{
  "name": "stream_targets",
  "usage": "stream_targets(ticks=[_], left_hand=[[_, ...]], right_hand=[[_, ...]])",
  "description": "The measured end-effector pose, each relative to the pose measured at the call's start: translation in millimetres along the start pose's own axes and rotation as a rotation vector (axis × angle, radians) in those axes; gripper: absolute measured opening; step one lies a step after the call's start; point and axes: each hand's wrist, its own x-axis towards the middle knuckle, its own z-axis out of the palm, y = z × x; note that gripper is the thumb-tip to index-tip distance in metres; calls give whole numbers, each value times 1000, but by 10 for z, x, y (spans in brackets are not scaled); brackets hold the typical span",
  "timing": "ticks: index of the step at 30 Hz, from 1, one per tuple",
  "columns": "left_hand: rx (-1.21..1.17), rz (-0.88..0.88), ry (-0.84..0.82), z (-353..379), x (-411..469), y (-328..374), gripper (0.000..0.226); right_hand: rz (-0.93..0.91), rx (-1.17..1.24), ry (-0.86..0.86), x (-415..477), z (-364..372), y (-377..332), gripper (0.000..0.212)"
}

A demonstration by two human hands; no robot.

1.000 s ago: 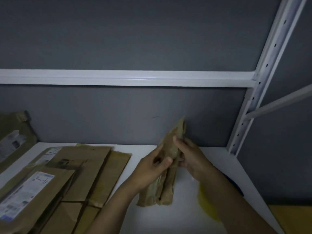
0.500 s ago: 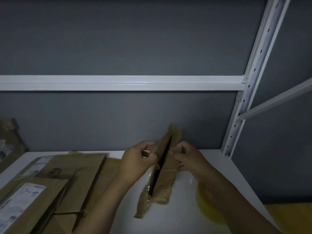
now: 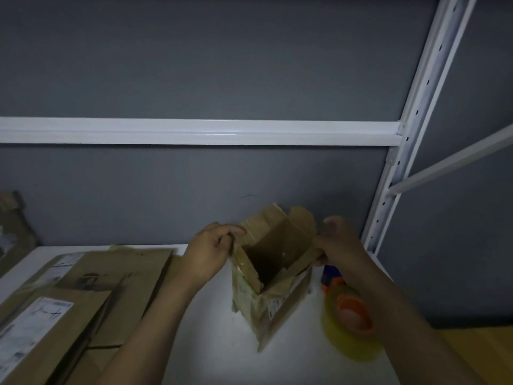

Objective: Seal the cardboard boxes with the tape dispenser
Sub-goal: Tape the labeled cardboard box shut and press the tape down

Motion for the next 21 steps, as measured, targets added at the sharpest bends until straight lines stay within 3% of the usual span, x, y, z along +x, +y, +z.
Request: stream_targets(ticks=[2, 3, 5, 7, 12, 16, 21], left_hand=[[-59, -82, -95, -78, -27, 13, 33], [-89, -105, -156, -123, -47, 11, 44], [-50, -77, -281, -173, -86, -7, 64], [-2, -37, -369, -151, -124, 36, 64], [-83, -40, -240, 46, -134, 78, 36], [-176, -131, -175, 27, -19, -53, 43], [-193, -138, -164, 25, 32, -72, 33]], right_hand=[[-64, -34, -17, -34, 22, -24, 23], [-95, -51, -26, -54, 21, -36, 15], [-105, -45, -24, -116, -3, -71, 15], [-69, 14, -12, -169, -21, -78, 8], [-20, 8, -7, -228, -18, -73, 31], [-26, -271, -120, -233, -81, -107, 21], [-257, -488, -350, -240, -209, -93, 33]])
